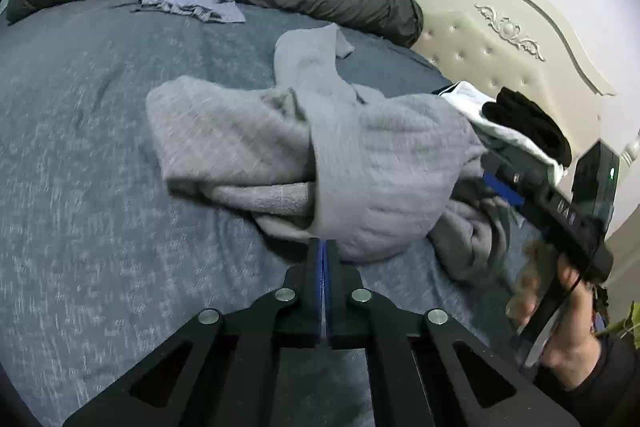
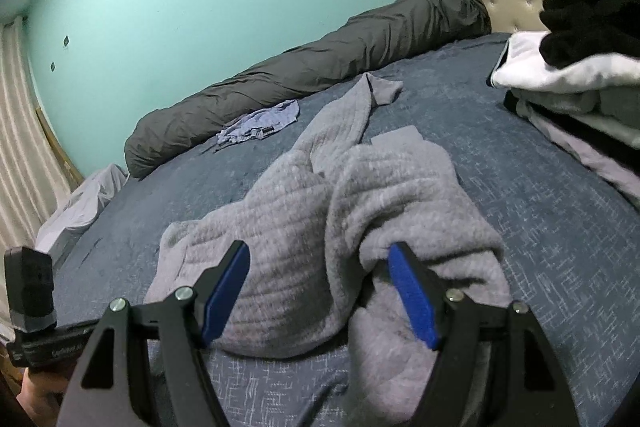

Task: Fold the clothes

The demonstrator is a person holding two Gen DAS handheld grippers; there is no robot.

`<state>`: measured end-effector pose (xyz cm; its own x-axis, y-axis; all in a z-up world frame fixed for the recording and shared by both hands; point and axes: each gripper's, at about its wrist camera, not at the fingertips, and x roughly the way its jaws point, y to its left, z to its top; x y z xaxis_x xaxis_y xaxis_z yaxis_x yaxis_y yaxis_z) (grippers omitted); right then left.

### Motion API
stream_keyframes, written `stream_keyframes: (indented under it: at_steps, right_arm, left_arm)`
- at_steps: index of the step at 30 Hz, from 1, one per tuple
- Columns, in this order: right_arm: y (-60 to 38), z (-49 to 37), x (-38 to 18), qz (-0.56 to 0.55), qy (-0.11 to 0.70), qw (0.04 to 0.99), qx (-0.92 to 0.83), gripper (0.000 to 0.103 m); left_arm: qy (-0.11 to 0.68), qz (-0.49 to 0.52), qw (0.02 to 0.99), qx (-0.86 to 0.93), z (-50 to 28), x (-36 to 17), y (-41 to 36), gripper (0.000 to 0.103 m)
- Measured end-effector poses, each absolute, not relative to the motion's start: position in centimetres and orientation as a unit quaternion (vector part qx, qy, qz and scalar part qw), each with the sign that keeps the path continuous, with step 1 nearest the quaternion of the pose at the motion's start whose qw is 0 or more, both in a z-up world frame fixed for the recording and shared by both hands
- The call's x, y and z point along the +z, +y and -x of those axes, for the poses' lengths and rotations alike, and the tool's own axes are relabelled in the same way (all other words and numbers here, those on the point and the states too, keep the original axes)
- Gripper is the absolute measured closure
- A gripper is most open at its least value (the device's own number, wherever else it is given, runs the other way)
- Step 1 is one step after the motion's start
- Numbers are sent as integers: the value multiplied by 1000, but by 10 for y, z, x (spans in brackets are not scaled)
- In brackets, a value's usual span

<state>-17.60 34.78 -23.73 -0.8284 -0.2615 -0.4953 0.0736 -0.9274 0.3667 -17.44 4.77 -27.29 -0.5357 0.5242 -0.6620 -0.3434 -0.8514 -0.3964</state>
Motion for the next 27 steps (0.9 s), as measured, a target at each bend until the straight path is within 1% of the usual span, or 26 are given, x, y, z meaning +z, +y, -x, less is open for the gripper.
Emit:
stream_keyframes:
  at_steps: [3, 5, 8, 11, 14, 18, 19, 20, 21, 22, 23, 24, 25, 27]
  right_arm:
    - [339, 174, -228, -280, -160, 100, -941, 30]
    - [325, 178, -220, -288, -147, 111, -940, 26]
    - [296, 194, -210, -312, -113, 141, -933, 24]
    - [264, 227, -208, -365, -67, 162, -914, 24]
    - [239, 262, -212, -412, -31, 159, -897, 24]
    - [218, 287, -226, -455, 7, 143, -879, 24]
    - [213, 292, -229, -465, 16, 139, -874, 27]
    - [210, 296, -232, -472, 29, 137, -870, 40]
    - [207, 298, -235, -476, 43, 138, -867, 49]
    - [206, 299, -237, -481, 50, 141, -864, 61]
    - [208, 299, -237, -483, 49, 143, -863, 71]
    - [212, 297, -236, -484, 44, 143, -862, 78]
    - [216, 296, -234, -486, 40, 144, -861, 90]
    - [229, 283, -228, -480, 42, 146, -864, 92]
  left_arm:
    - [-113, 414, 246, 869, 168, -273, 40, 103]
    - [-115, 412, 240, 872, 166, -271, 34, 103]
    - [-120, 408, 223, 877, 165, -267, 21, 103]
    - [-125, 405, 206, 882, 165, -264, 7, 103]
    - [-132, 403, 188, 886, 165, -262, -11, 103]
    - [-147, 396, 170, 890, 164, -260, -32, 103]
    - [-151, 395, 169, 890, 163, -260, -36, 103]
    - [-154, 393, 168, 891, 163, -259, -40, 103]
    - [-157, 392, 167, 891, 163, -259, -44, 103]
    - [-160, 392, 165, 891, 163, -259, -46, 103]
    - [-162, 392, 163, 891, 163, -258, -48, 103]
    - [-165, 392, 160, 891, 164, -258, -50, 103]
    - [-167, 392, 158, 891, 165, -258, -52, 103]
    - [-171, 392, 157, 890, 166, -258, -52, 103]
